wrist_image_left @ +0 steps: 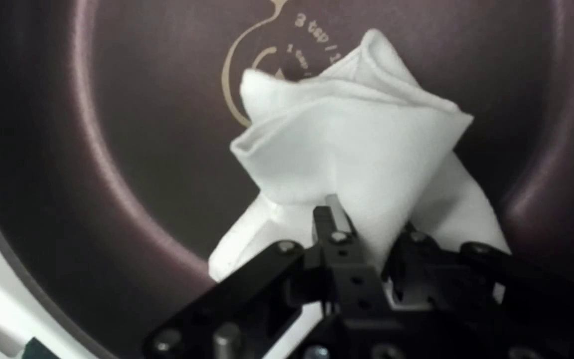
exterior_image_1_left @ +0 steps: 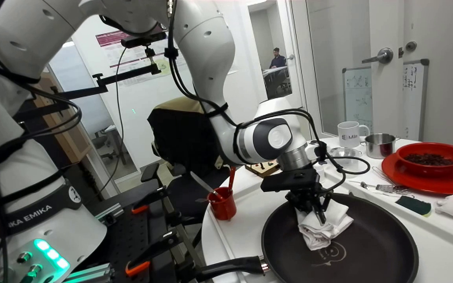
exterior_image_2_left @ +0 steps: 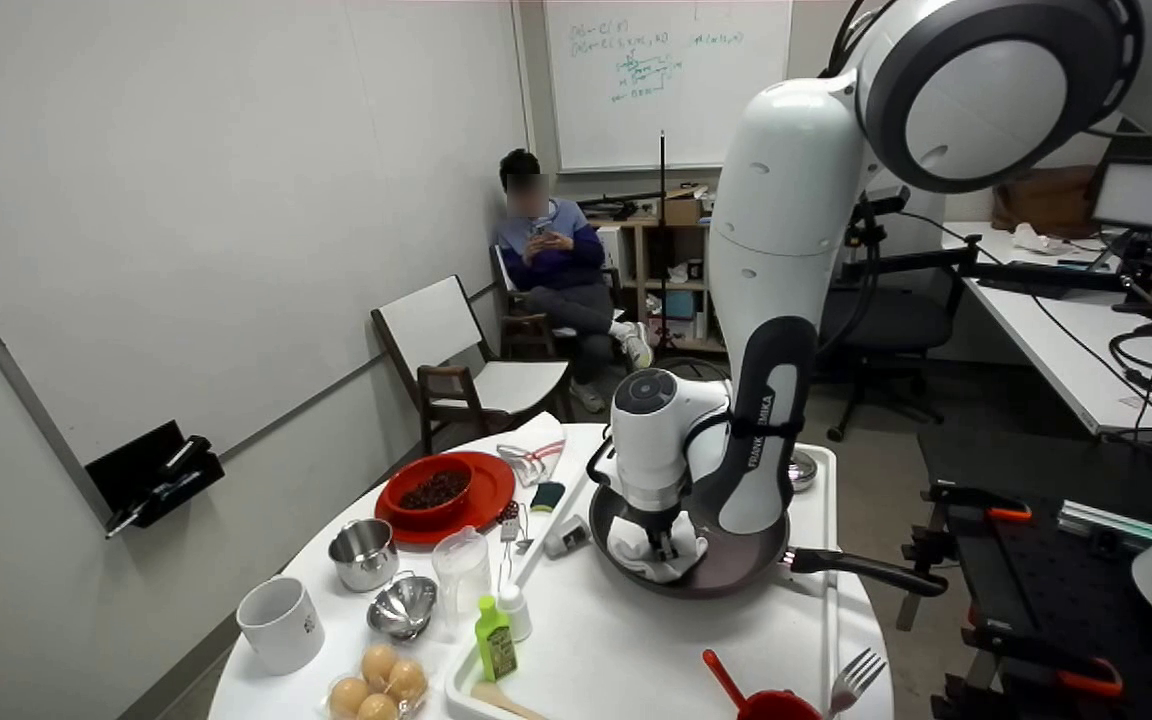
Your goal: Use the white towel to wipe the pan
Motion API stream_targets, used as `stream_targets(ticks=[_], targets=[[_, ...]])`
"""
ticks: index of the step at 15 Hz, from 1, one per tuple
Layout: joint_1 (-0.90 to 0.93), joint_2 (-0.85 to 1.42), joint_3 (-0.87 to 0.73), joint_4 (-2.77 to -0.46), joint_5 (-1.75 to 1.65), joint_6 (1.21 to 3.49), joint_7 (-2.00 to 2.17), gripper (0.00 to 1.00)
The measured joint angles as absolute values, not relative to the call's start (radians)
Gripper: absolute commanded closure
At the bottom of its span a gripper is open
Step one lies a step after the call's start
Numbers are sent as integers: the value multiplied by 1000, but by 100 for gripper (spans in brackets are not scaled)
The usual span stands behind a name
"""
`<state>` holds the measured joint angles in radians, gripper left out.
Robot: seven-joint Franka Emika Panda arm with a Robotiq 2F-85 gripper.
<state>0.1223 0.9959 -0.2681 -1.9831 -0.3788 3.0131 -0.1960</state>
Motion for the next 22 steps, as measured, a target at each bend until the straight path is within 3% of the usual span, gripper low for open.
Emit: stream_targets(ticks=[10,22], targets=[[96,933,-288,-2148,-397,3015,-275,93],[19,964,-387,-2086,-363,3020,-181,93]])
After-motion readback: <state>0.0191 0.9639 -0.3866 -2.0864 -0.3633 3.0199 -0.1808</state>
